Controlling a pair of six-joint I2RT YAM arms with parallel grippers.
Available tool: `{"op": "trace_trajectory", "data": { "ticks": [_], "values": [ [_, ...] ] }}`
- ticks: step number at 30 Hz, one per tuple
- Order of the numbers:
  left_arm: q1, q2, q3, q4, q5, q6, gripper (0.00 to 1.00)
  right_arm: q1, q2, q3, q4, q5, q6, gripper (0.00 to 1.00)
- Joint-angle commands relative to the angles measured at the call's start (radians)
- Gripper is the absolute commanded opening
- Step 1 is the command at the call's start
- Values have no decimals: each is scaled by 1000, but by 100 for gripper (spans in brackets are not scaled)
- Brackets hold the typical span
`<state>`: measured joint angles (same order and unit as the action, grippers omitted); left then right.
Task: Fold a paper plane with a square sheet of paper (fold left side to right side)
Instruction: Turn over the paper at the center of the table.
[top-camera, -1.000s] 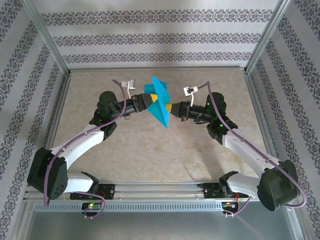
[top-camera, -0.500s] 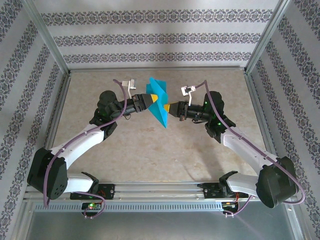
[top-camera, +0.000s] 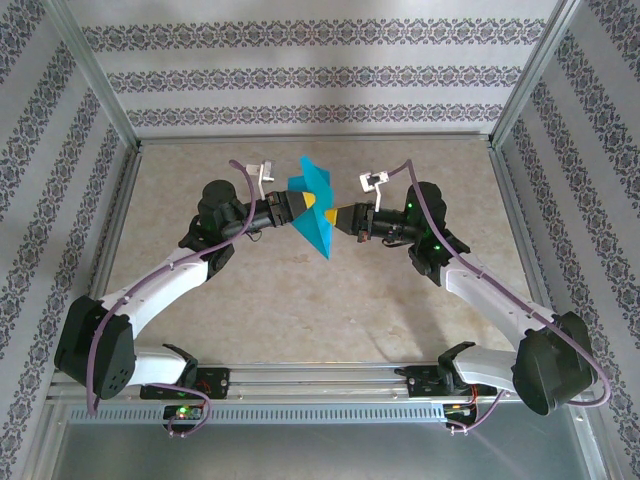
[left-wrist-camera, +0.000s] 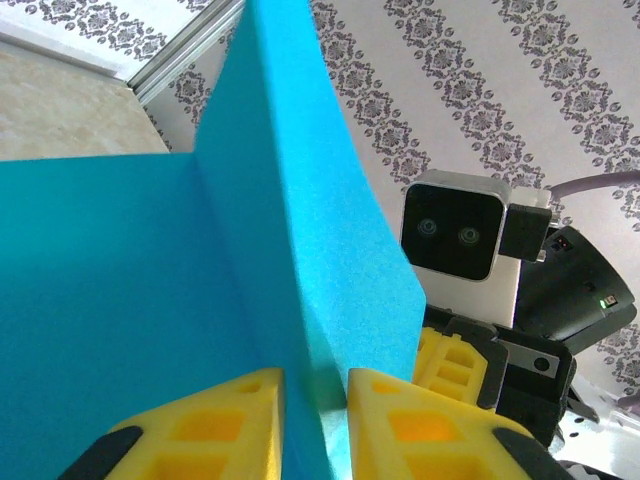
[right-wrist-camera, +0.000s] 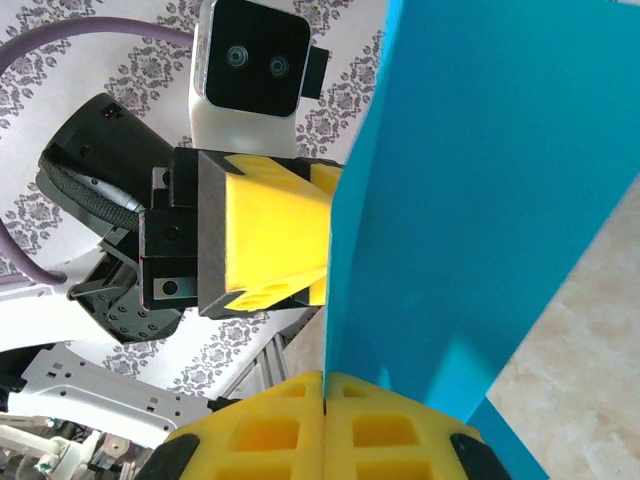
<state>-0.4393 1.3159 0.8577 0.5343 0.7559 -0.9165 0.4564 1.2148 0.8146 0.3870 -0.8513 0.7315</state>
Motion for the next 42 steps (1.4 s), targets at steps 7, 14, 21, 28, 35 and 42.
{"op": "trace_trajectory", "data": {
  "ticks": [7,14,21,28,35,42],
  "values": [
    [-11,-13,25,15,-13,24,7,-2,-7,17,9,19,2,3],
    [-13,-21,19,35,-29,19,3,-29,-56,16,-64,56,-10,31],
    [-13,-23,4,94,-48,24,3,-86,-182,-55,-204,158,-5,70],
    [-23,-23,15,128,-48,23,3,-34,-192,-145,-131,140,145,98],
    [-39,-14,22,136,-45,16,3,26,-134,-147,32,133,213,98],
    [-55,-7,27,141,-44,8,3,47,-42,-64,107,117,217,73]
  ]
}}
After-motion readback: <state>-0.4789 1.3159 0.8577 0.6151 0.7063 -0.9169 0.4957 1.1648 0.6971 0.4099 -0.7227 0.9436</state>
